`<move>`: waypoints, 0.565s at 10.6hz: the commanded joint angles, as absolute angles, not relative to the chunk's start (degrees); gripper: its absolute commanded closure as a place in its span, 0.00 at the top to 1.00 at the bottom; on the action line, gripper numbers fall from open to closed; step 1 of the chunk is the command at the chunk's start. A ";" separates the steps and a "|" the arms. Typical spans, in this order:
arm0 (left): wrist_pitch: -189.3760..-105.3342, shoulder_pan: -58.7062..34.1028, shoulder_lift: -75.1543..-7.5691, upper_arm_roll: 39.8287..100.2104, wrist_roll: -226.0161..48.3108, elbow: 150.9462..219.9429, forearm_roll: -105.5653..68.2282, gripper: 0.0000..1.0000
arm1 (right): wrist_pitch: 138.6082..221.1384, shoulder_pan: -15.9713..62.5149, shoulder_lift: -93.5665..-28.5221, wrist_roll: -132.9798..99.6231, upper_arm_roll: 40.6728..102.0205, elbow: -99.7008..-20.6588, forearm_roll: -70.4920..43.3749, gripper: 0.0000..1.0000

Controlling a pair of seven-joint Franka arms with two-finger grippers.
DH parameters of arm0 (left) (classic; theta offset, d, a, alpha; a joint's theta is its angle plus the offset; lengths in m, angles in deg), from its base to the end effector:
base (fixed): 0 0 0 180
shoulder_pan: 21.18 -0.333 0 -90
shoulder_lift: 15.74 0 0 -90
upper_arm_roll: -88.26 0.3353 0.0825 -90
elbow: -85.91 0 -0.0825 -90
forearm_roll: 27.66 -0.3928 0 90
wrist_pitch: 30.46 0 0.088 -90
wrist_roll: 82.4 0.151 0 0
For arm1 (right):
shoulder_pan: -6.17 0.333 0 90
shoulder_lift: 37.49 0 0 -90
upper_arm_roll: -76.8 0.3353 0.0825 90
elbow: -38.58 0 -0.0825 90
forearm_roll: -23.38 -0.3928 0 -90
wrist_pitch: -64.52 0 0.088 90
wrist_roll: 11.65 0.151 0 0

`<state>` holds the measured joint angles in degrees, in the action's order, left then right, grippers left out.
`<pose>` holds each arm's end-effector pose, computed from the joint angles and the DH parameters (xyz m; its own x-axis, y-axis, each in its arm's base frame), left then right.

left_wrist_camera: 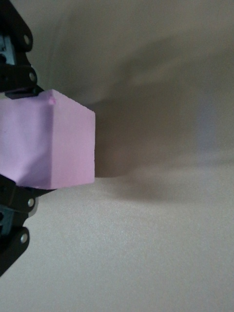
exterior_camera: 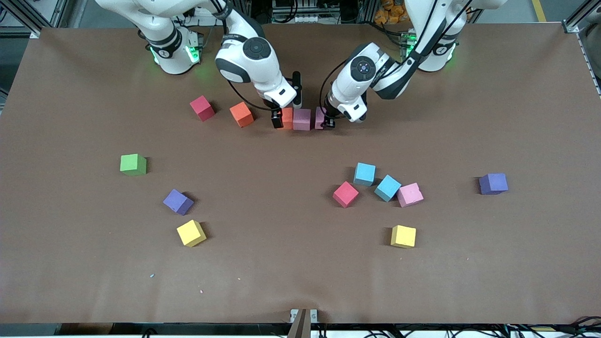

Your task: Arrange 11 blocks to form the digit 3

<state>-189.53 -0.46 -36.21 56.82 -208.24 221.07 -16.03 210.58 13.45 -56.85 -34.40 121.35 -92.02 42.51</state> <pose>0.3232 -0.4289 0.1765 0.0440 0.9658 -0.2557 0.9917 -0.0732 -0.1057 0.3332 0.4359 0.2194 0.0287 0.9971 0.0702 0.9996 -0.0282 -0.0089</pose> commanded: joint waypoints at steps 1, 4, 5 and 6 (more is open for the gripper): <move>-190.50 0.09 -36.39 56.97 -208.44 221.26 -15.09 0.00 | 203.68 11.97 -47.02 -34.93 121.45 -92.74 35.53 1.00; -190.59 0.01 -36.39 57.06 -209.31 221.08 -15.09 0.00 | 198.57 12.85 -43.65 -34.59 114.61 -90.90 28.97 1.00; -190.68 0.01 -36.48 57.06 -209.66 221.00 -15.09 0.00 | 193.85 13.64 -43.64 -35.37 110.50 -88.36 25.17 1.00; -191.20 0.09 -36.74 57.06 -209.84 221.00 -15.09 0.00 | 189.54 13.91 -43.64 -38.42 108.02 -85.99 25.13 1.00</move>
